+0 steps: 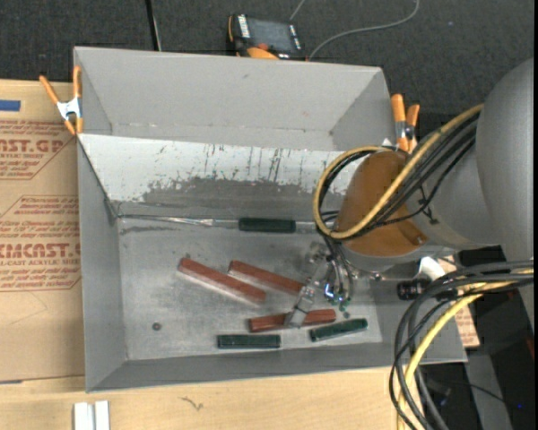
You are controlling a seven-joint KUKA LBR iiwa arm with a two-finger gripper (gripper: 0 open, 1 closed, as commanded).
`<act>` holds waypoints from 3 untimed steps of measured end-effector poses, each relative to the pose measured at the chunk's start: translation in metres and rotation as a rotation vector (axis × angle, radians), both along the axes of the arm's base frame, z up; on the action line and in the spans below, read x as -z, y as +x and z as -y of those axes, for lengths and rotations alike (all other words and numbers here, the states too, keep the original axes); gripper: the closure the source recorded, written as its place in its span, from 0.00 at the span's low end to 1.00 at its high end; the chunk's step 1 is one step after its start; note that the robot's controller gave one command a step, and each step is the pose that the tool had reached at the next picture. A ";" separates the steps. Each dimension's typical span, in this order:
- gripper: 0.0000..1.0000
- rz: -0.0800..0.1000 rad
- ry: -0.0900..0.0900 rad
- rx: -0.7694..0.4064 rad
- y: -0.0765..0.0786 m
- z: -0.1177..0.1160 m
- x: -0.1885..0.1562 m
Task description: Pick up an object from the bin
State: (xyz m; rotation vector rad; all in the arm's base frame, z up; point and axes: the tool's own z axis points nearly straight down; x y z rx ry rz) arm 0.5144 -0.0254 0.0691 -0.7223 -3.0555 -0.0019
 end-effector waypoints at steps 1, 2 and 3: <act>1.00 0.006 -0.001 0.000 0.002 0.000 -0.002; 1.00 0.008 -0.001 -0.027 -0.017 -0.007 -0.109; 1.00 0.010 -0.001 -0.022 -0.023 -0.015 -0.198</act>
Offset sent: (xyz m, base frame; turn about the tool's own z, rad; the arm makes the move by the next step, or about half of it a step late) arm 0.0000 0.0000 0.0000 0.0000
